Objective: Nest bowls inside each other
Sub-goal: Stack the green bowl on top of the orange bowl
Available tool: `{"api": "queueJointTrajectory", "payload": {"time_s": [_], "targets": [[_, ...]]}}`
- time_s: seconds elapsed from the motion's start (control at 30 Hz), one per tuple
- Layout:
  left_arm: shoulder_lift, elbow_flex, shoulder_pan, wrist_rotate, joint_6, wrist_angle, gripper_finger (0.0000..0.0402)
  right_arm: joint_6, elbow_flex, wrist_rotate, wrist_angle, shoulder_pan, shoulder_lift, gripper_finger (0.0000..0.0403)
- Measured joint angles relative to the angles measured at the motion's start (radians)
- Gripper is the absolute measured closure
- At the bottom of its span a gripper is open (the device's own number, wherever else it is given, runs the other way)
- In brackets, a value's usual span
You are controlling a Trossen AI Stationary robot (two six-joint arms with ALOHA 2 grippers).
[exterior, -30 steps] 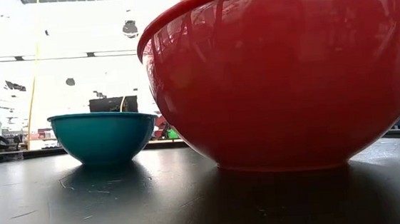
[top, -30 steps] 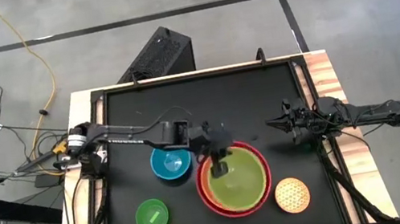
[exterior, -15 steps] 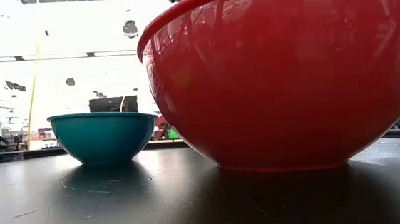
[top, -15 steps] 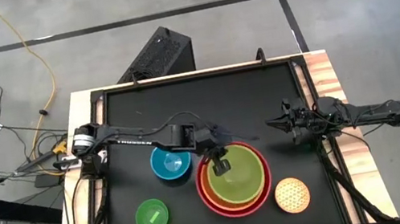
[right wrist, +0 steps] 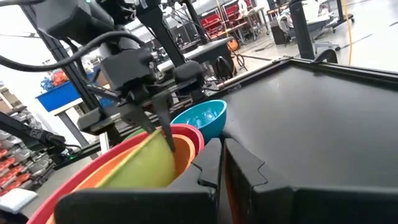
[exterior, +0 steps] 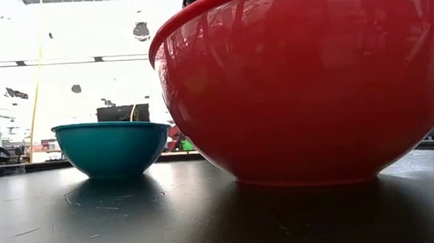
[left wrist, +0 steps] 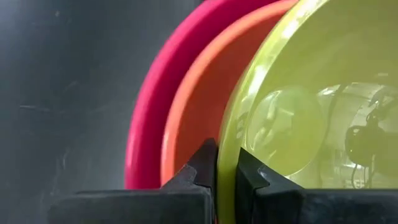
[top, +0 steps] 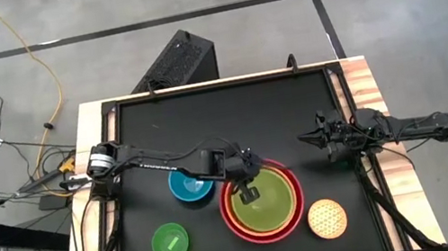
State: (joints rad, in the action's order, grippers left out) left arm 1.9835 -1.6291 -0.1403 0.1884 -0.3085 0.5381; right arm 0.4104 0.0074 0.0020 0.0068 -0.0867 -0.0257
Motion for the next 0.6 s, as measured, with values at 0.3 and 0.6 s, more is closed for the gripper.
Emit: {"api": "queueJointTrajectory", "payload": {"time_s": [0.3,0.6], "targets": [[0.003,-0.002,0.001,-0.005,-0.004,0.022,0.0361,0.0,0.0,0.0,0.0,0.0,0.0,0.0365],[-0.007,-0.011,0.015,-0.019,0.008,0.057,0.0295,0.0,0.0,0.0,0.0,0.0,0.0,0.0365]]}}
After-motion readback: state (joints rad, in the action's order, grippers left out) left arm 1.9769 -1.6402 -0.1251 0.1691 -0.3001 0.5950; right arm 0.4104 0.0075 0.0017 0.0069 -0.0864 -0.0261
